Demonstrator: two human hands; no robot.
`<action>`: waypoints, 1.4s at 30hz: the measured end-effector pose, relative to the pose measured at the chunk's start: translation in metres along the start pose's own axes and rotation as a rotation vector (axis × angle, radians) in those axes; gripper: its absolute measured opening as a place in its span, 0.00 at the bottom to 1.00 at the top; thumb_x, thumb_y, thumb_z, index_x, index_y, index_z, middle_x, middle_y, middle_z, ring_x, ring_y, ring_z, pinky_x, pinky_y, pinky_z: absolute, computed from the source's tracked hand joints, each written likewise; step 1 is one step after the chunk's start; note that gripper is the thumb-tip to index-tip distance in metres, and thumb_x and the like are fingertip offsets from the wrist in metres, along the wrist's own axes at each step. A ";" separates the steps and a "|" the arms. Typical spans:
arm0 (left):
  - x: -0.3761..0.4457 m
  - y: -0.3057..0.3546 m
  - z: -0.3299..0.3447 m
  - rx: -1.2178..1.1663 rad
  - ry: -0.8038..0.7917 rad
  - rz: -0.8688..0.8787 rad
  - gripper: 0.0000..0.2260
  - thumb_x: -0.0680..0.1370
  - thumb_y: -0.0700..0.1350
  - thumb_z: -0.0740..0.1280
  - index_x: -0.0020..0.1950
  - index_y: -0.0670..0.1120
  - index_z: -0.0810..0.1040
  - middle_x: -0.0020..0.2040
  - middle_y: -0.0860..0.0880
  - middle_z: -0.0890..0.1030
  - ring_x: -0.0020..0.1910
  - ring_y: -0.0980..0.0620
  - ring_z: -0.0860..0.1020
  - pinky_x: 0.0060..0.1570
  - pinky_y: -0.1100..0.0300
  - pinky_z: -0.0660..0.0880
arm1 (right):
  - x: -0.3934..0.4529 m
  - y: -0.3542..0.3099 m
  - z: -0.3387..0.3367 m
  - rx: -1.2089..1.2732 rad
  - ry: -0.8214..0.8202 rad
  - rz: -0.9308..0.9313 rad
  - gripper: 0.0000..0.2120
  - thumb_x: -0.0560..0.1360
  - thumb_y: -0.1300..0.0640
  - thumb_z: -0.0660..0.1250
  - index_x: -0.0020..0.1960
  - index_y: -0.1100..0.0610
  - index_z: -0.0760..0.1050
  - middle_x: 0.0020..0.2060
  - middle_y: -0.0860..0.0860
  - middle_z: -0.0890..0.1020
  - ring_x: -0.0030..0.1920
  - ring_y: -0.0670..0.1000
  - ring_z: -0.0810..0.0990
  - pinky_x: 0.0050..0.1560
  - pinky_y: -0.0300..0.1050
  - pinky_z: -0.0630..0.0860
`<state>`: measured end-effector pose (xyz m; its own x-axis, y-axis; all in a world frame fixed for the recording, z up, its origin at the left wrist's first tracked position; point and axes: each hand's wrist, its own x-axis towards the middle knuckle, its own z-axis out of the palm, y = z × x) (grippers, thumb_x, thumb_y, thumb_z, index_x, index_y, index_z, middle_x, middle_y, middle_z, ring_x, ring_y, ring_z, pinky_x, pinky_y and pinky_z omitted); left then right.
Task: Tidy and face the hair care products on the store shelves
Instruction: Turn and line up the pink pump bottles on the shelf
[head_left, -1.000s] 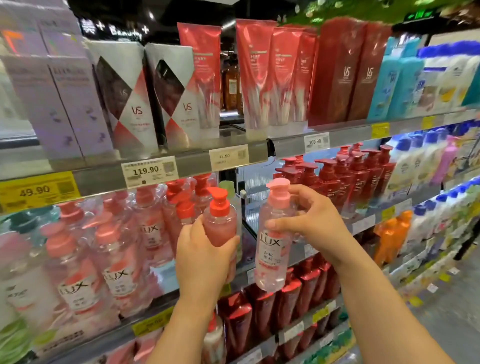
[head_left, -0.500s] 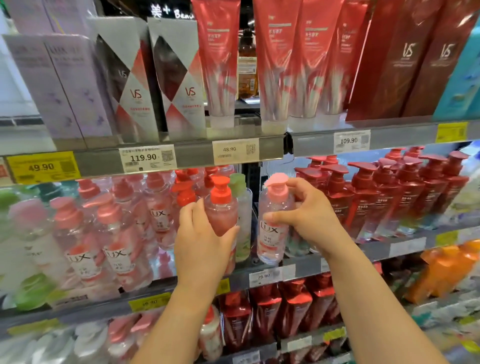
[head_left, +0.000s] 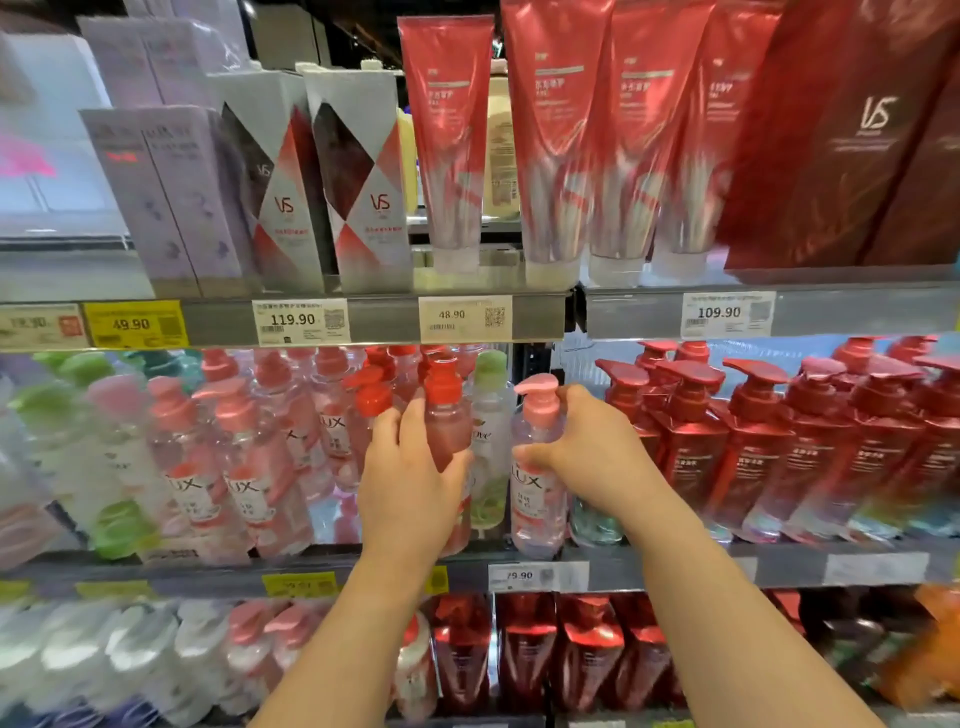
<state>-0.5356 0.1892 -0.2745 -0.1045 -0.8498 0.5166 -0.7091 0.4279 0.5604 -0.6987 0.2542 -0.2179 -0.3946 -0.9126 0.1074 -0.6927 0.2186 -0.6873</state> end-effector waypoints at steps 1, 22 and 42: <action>0.000 0.001 0.002 0.005 0.013 -0.004 0.36 0.72 0.50 0.76 0.75 0.44 0.66 0.70 0.43 0.70 0.67 0.42 0.72 0.59 0.47 0.75 | 0.000 -0.001 0.000 -0.049 -0.010 -0.008 0.22 0.71 0.51 0.77 0.59 0.56 0.72 0.48 0.48 0.78 0.48 0.50 0.77 0.46 0.44 0.74; -0.018 0.004 0.007 0.278 0.120 -0.041 0.36 0.67 0.60 0.76 0.68 0.39 0.74 0.69 0.42 0.72 0.60 0.40 0.79 0.37 0.47 0.80 | -0.002 0.008 -0.002 -0.034 0.007 -0.104 0.23 0.69 0.50 0.78 0.58 0.54 0.71 0.52 0.50 0.80 0.50 0.52 0.79 0.49 0.46 0.76; -0.068 0.021 -0.040 -0.646 0.057 -0.152 0.11 0.75 0.57 0.67 0.54 0.57 0.82 0.52 0.59 0.84 0.53 0.62 0.81 0.50 0.68 0.75 | -0.015 -0.017 -0.041 0.585 -0.345 -0.351 0.22 0.58 0.48 0.80 0.52 0.47 0.84 0.48 0.41 0.87 0.40 0.41 0.84 0.31 0.34 0.75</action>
<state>-0.5157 0.2685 -0.2717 0.0136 -0.9052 0.4248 -0.1503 0.4182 0.8958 -0.7058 0.2786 -0.1778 0.0669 -0.9720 0.2253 -0.2718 -0.2350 -0.9332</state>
